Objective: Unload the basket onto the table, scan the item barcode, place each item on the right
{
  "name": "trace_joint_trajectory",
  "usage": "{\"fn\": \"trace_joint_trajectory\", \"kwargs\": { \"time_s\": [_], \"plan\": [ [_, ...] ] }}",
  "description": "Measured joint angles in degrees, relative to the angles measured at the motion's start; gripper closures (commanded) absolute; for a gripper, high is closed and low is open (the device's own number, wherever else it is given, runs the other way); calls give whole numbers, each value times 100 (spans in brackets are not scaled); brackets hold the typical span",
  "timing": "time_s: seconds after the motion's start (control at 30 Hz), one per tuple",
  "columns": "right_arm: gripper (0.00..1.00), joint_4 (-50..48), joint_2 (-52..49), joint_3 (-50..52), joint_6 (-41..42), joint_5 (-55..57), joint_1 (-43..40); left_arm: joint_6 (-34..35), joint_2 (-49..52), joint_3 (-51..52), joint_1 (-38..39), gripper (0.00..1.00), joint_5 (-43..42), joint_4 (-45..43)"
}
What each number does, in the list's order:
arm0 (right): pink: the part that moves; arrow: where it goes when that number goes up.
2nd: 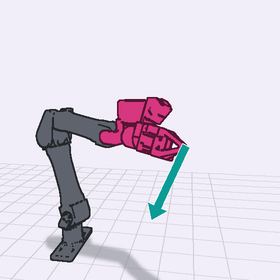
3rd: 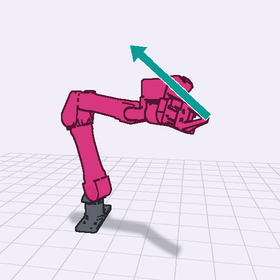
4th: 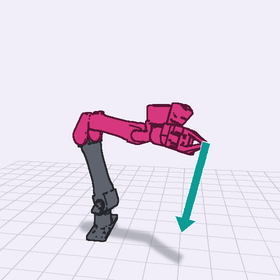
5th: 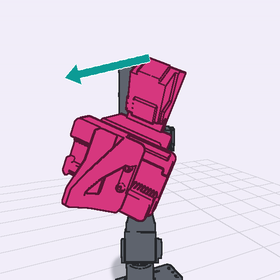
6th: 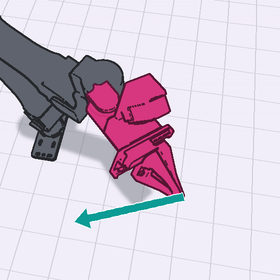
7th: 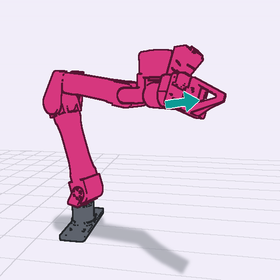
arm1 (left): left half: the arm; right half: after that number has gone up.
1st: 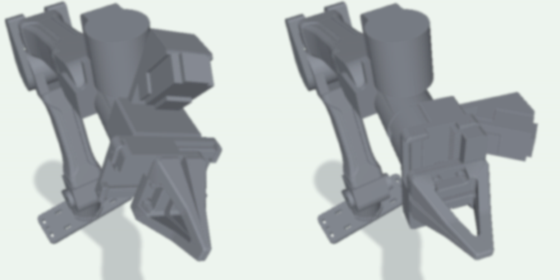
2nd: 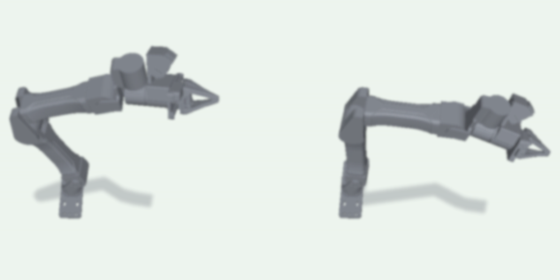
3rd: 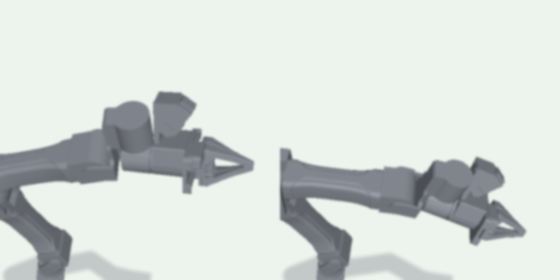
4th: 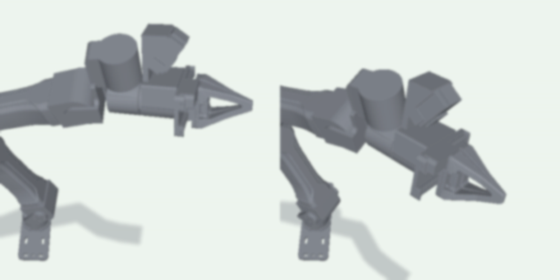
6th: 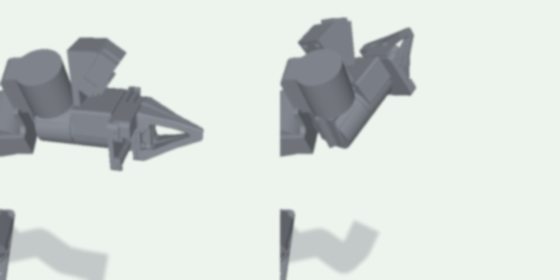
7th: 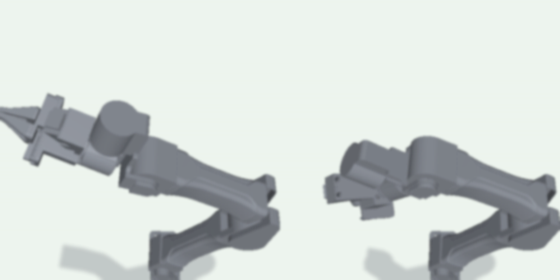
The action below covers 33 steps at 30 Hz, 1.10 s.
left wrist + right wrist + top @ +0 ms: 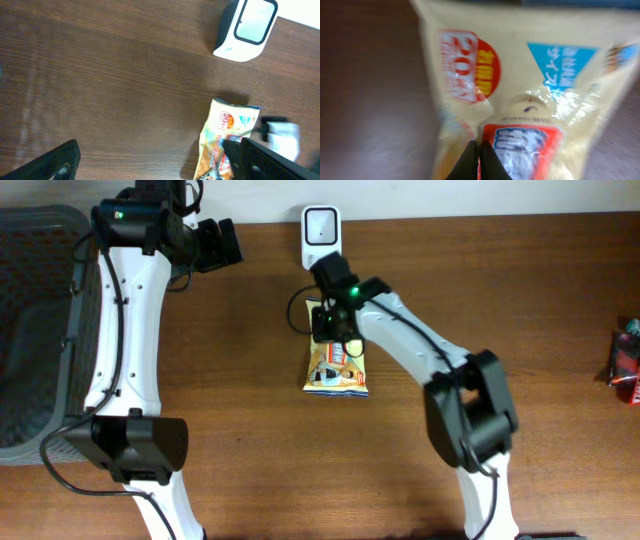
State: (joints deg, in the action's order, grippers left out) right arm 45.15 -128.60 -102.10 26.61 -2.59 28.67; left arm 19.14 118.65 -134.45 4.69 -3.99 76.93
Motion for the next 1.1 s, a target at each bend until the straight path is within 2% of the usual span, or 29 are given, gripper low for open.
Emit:
{"fn": "trace_joint_trajectory", "kwargs": {
  "time_s": [0.3,0.6,0.7,0.83,1.1],
  "plan": [
    [96,164,-328,-271,-2,-22,0,0,0,0,0,1,0,2],
    [94,2811,-332,-1554,-304,-22,-2,0,0,0,0,1,0,11],
    [95,3246,-271,-1696,-323,-52,11,0,0,0,0,1,0,2],
    [95,3198,-271,-1189,-326,-199,96,2,0,0,0,1,0,0],
    [96,2109,72,243,-192,-407,398,2,0,0,0,1,0,2]
  ]
}}
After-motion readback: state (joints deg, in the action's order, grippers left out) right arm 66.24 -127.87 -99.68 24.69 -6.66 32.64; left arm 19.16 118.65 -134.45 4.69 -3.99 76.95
